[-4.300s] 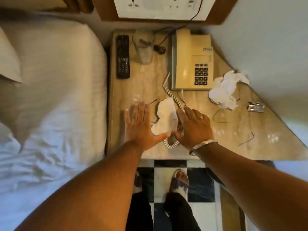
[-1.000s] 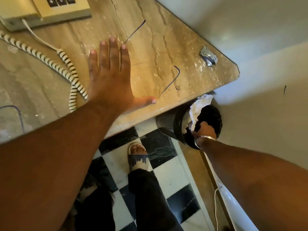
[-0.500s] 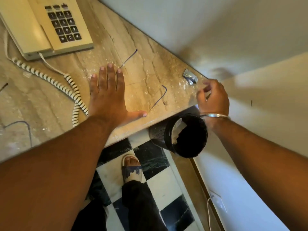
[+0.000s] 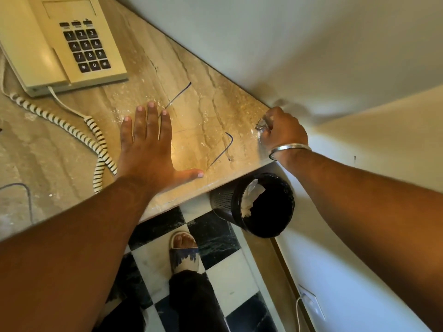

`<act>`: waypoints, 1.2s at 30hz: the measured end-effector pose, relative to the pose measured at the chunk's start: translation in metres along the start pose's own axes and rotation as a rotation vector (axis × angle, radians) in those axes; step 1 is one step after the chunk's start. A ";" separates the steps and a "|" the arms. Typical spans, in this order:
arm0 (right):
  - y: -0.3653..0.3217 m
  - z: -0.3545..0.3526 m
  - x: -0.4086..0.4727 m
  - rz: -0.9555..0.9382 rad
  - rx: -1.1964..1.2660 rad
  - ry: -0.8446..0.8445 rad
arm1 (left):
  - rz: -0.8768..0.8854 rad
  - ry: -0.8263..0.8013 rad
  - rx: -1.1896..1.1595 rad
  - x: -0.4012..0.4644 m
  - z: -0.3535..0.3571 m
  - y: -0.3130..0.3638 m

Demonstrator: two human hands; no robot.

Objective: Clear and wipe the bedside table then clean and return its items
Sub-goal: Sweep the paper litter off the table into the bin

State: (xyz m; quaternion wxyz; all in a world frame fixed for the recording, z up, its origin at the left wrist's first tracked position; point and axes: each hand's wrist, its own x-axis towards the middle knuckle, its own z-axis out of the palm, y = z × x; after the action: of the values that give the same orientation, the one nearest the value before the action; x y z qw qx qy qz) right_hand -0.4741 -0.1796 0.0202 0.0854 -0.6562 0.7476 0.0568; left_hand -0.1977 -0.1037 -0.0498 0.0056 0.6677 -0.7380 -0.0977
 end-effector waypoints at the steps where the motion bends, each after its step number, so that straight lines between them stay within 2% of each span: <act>1: 0.005 -0.003 -0.004 -0.013 0.012 0.009 | 0.001 0.004 -0.003 0.000 0.000 0.000; 7: 0.049 -0.002 -0.043 0.050 0.207 0.166 | -0.004 -0.021 0.006 0.000 0.001 -0.001; 10: 0.075 0.021 -0.075 0.098 0.213 0.207 | 0.003 -0.028 0.023 -0.001 0.001 -0.001; 14: 0.095 0.084 -0.105 0.082 -0.016 -0.046 | 0.024 0.006 0.016 0.000 0.005 -0.002; 17: 0.102 0.140 -0.115 0.094 -0.083 -0.269 | 0.027 0.026 0.007 0.000 0.009 -0.005; 20: 0.107 0.174 -0.127 0.168 -0.121 -0.359 | 0.048 0.053 -0.001 0.001 0.009 -0.005; 23: 0.101 0.176 -0.132 0.193 -0.117 -0.312 | 0.034 0.030 0.003 0.002 0.004 -0.004; 26: 0.086 0.141 -0.126 0.177 -0.051 -0.229 | 0.004 -0.010 0.027 0.000 -0.003 -0.001; 30: 0.063 0.083 -0.118 0.119 0.056 -0.013 | -0.025 -0.116 0.007 0.000 -0.011 0.002; 33: 0.026 0.048 -0.110 -0.012 0.166 0.083 | -0.034 -0.246 -0.008 0.000 -0.025 0.002; 36: -0.035 0.010 -0.100 -0.172 0.204 0.123 | -0.037 -0.245 -0.021 -0.015 -0.060 -0.021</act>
State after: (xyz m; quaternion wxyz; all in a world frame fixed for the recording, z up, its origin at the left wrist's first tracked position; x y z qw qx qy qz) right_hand -0.4268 -0.0849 0.0318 0.1101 -0.7081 0.6942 -0.0675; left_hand -0.1674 -0.0994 0.0078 -0.0795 0.6643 -0.7195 -0.1861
